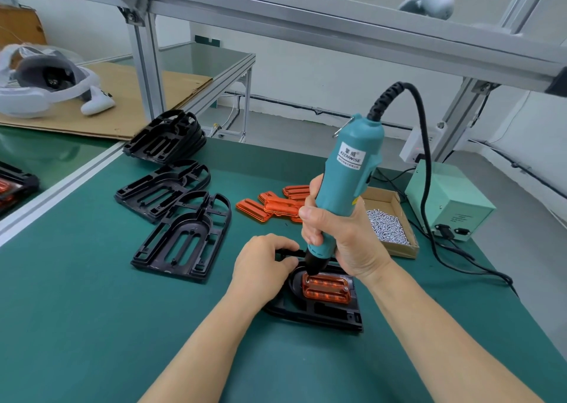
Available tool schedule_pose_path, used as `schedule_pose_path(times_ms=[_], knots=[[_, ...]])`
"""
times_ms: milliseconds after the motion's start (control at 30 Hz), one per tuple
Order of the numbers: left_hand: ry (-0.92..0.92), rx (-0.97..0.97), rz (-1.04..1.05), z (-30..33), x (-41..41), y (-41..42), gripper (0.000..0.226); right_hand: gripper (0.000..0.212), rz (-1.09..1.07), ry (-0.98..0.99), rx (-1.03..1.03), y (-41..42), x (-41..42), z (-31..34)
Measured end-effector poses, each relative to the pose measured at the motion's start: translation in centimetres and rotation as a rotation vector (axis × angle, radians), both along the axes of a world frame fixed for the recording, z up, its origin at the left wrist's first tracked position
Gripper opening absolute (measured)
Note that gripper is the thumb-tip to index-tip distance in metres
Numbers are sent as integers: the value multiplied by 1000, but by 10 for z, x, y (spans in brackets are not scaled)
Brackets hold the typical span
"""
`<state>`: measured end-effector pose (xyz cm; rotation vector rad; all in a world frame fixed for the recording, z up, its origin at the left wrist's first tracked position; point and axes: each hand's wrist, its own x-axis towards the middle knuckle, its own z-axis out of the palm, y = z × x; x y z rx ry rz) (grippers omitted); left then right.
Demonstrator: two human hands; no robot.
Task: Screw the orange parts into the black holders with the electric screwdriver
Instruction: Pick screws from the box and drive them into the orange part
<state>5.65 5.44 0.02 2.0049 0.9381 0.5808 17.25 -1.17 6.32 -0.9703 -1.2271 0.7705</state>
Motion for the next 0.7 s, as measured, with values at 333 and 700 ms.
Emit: schedule_pose_path(times_ms=[333, 700], knots=[[31, 7, -15, 3, 0, -1, 27, 22, 71, 17, -6, -2, -2, 0], [55, 31, -20, 2, 0, -1, 27, 21, 1, 2, -17, -4, -3, -1]])
